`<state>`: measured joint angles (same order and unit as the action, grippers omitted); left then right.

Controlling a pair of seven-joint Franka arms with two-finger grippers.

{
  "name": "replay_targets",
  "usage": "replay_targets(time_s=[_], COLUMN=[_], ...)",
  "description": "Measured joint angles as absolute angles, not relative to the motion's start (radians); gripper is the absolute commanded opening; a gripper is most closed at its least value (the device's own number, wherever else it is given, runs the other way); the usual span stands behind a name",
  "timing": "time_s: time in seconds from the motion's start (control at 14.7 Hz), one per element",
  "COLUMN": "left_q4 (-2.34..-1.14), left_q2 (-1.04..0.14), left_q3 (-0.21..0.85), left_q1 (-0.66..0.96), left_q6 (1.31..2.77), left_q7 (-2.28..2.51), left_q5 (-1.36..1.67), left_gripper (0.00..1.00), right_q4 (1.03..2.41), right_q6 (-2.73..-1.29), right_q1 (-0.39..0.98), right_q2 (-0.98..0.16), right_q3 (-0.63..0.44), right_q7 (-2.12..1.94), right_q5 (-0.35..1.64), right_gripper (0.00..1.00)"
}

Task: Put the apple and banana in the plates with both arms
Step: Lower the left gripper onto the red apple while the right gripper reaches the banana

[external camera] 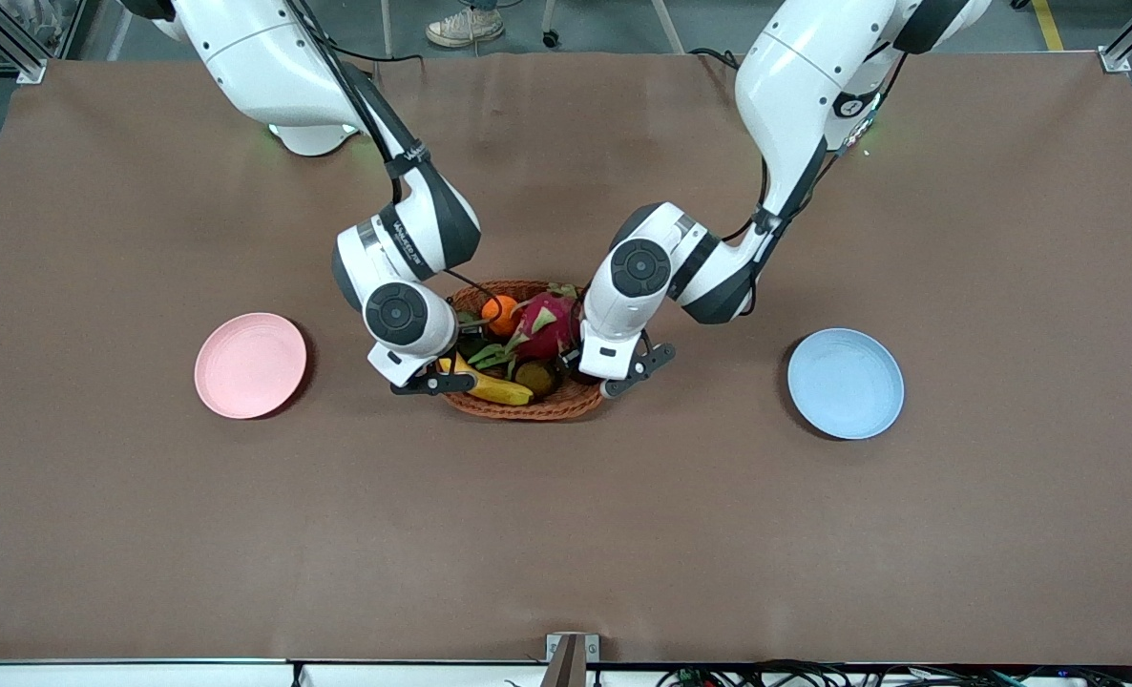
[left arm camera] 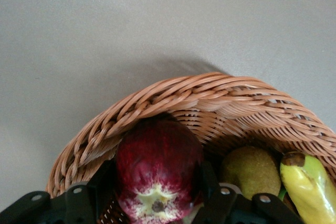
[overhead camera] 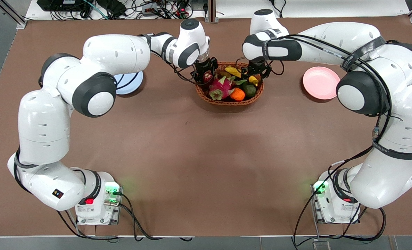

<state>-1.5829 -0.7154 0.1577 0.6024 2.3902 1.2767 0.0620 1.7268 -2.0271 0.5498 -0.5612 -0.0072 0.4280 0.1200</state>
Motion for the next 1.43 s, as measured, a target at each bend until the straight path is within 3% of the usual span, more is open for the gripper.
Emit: replay_targets(time_s=[0.2, 0.41, 0.61, 1.43], left_q4=[-1.582, -1.580, -1.577, -1.566], left_q2=[-0.715, -0.716, -0.716, -0.715], left_q3=[0.158, 0.157, 0.156, 0.155], left_q1=[0.602, 0.602, 0.602, 0.600], left_q6=[2.390, 2.390, 2.390, 2.377], left_q7=[1.277, 1.277, 1.277, 1.299], left_q5=[0.062, 0.062, 0.062, 0.062], left_gripper=[0.12, 0.01, 0.00, 0.00], right_q4=[1.727, 1.726, 1.726, 1.725], right_q6=[-2.023, -2.015, -2.007, -1.925], right_q1=[0.555, 0.554, 0.540, 0.522], right_q2=[-0.559, -0.552, -0.550, -0.531], right_q3=[-0.010, -0.017, -0.025, -0.023], right_q7=[0.443, 0.444, 0.444, 0.437], right_q5=[0.120, 0.120, 0.120, 0.120], right_gripper=[0.63, 0.63, 0.59, 0.59])
